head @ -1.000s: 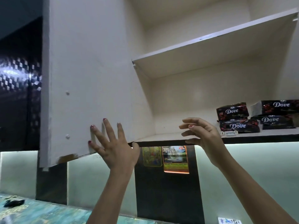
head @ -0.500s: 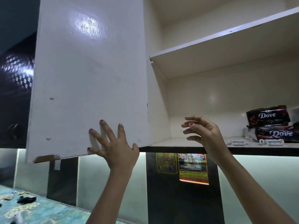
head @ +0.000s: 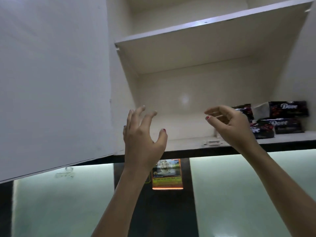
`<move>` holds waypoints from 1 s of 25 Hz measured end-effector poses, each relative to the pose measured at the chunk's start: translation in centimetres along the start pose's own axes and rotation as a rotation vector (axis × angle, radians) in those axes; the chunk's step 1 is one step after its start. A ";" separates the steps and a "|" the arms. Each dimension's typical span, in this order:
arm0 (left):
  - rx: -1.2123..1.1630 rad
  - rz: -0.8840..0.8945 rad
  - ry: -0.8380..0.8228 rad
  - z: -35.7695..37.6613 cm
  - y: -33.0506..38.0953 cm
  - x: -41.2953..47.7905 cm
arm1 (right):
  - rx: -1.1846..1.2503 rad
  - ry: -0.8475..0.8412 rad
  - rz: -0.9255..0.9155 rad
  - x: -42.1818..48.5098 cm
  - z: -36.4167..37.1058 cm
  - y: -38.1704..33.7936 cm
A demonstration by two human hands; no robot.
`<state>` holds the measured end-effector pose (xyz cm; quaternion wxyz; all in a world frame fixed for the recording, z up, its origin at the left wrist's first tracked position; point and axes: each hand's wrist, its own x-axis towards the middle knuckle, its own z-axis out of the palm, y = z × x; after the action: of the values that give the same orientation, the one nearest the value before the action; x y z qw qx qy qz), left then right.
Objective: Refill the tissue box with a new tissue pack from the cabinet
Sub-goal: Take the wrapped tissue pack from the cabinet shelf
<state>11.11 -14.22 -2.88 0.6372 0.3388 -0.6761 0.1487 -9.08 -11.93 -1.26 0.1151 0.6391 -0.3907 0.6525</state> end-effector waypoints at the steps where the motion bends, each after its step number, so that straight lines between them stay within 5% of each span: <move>1: -0.080 0.005 -0.017 1.5 0.7 -0.2 | -0.076 0.051 0.040 0.5 -1.3 1.1; 4: -0.291 0.026 -0.062 5.4 2.3 -1.0 | -0.402 0.167 0.306 3.0 -5.4 6.5; 7: -0.401 0.077 -0.044 8.5 3.6 -1.9 | -0.704 0.103 0.661 5.8 -8.8 11.8; 10: -0.480 0.081 -0.037 10.8 5.0 -1.9 | -0.579 -0.145 0.921 7.5 -9.3 14.2; 13: -0.497 0.084 -0.039 11.9 6.7 -1.3 | -0.397 -0.297 0.984 7.5 -8.4 14.4; 16: -0.549 0.072 -0.036 12.2 7.9 -1.0 | -0.079 -0.084 0.911 7.8 -8.6 14.8; 20: -0.725 -0.085 0.087 12.5 10.0 -4.4 | 0.438 0.557 0.519 6.1 -9.4 11.7; 25: -1.231 -0.548 -0.037 13.0 12.7 -12.0 | 0.656 0.621 0.234 -4.8 -8.5 6.9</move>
<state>-7.52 -9.94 -13.37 0.7172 0.0756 -0.5379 -0.4365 -19.14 -9.28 -7.12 -0.0560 0.3677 -0.1802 0.9106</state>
